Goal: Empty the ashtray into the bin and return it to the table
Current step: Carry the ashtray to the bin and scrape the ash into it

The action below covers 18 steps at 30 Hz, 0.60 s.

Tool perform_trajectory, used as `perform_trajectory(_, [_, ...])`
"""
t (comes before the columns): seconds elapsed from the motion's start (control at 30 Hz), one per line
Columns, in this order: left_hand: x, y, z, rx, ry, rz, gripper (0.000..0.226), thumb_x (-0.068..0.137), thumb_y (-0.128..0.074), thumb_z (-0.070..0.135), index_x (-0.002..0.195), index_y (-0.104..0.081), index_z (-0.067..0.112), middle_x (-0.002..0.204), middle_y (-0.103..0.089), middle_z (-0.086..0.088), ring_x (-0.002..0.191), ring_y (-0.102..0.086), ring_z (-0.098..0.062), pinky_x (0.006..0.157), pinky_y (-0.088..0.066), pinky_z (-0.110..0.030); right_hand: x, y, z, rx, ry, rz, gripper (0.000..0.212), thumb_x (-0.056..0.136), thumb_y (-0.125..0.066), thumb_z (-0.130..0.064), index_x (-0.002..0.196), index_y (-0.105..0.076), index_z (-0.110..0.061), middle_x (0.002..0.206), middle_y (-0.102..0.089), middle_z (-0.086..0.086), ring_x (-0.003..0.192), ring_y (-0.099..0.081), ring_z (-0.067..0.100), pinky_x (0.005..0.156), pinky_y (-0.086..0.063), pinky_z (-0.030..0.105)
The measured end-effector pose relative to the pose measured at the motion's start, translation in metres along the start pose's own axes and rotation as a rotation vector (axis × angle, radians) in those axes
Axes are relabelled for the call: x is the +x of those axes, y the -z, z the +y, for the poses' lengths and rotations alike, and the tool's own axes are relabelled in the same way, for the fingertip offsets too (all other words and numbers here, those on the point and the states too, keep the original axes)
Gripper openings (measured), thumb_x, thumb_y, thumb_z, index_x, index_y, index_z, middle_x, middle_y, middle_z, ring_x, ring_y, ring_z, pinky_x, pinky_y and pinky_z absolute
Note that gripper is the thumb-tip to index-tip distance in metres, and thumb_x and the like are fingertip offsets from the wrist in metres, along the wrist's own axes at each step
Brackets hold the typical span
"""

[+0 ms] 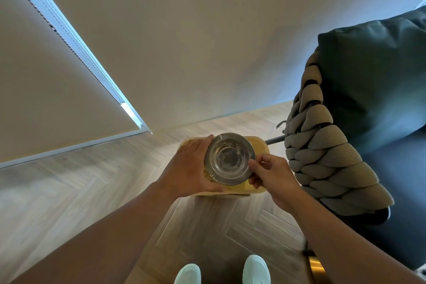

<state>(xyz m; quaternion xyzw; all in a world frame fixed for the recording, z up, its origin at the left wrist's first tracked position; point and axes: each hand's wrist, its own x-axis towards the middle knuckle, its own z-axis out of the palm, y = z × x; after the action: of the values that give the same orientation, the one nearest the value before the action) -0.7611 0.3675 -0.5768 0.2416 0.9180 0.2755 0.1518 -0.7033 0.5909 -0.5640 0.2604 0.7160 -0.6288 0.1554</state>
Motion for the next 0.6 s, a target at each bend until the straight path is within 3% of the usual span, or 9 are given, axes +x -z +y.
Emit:
perform_trajectory(0.13, [-0.001, 0.001, 0.002, -0.074, -0.011, 0.038, 0.113, 0.044, -0.071, 0.086, 0.139, -0.029, 0.042, 0.134, -0.047, 0.023, 0.12, -0.045, -0.002, 0.101, -0.045, -0.037, -0.001, -0.001, 0.0, 0.012, 0.02, -0.006, 0.012, 0.093, -0.064, -0.014, 0.084, -0.067, -0.007, 0.059, -0.07, 0.009, 0.054, -0.063, 0.024, 0.056, -0.056, 0.034])
perform_trajectory(0.2, [-0.002, 0.003, 0.004, -0.088, -0.022, 0.065, 0.109, 0.044, -0.07, 0.086, 0.137, -0.03, 0.047, 0.126, -0.043, 0.035, 0.115, -0.043, 0.006, 0.098, -0.044, -0.03, -0.002, -0.002, 0.0, 0.012, 0.026, -0.006, 0.004, 0.092, -0.064, -0.014, 0.096, -0.065, -0.013, 0.062, -0.072, 0.01, 0.053, -0.065, 0.022, 0.055, -0.056, 0.032])
perform_trajectory(0.33, [-0.003, 0.009, 0.009, -0.105, -0.027, 0.069, 0.102, 0.043, -0.07, 0.087, 0.131, -0.026, 0.06, 0.119, -0.034, 0.052, 0.111, -0.037, 0.019, 0.09, -0.034, -0.015, -0.001, -0.003, -0.004, -0.043, 0.076, -0.039, 0.04, 0.093, -0.062, -0.011, 0.126, -0.05, -0.031, 0.064, -0.071, 0.013, 0.05, -0.065, 0.021, 0.053, -0.056, 0.029])
perform_trajectory(0.43, [-0.001, 0.014, 0.01, -0.107, -0.04, 0.058, 0.097, 0.044, -0.068, 0.087, 0.128, -0.03, 0.056, 0.114, -0.039, 0.05, 0.108, -0.039, 0.021, 0.085, -0.032, -0.01, 0.0, -0.001, -0.009, -0.121, 0.14, -0.136, 0.06, 0.092, -0.064, -0.021, 0.142, -0.036, -0.04, 0.069, -0.072, 0.012, 0.051, -0.062, 0.021, 0.051, -0.052, 0.029])
perform_trajectory(0.53, [0.001, 0.016, 0.009, -0.071, -0.048, 0.036, 0.099, 0.045, -0.066, 0.088, 0.129, -0.033, 0.047, 0.112, -0.047, 0.034, 0.099, -0.043, 0.01, 0.086, -0.036, -0.015, 0.0, 0.001, -0.014, -0.286, 0.228, -0.216, 0.086, 0.079, -0.077, -0.04, 0.148, -0.026, -0.038, 0.107, -0.07, 0.005, 0.065, -0.064, 0.012, 0.057, -0.053, 0.026])
perform_trajectory(0.6, [0.0, 0.017, 0.008, -0.048, -0.049, 0.028, 0.107, 0.044, -0.064, 0.09, 0.133, -0.034, 0.038, 0.12, -0.053, 0.022, 0.102, -0.043, 0.004, 0.091, -0.04, -0.021, -0.001, 0.001, -0.015, -0.415, 0.356, -0.24, 0.105, 0.066, -0.084, -0.048, 0.15, -0.023, -0.032, 0.129, -0.053, -0.017, 0.097, -0.063, 0.007, 0.08, -0.058, 0.029])
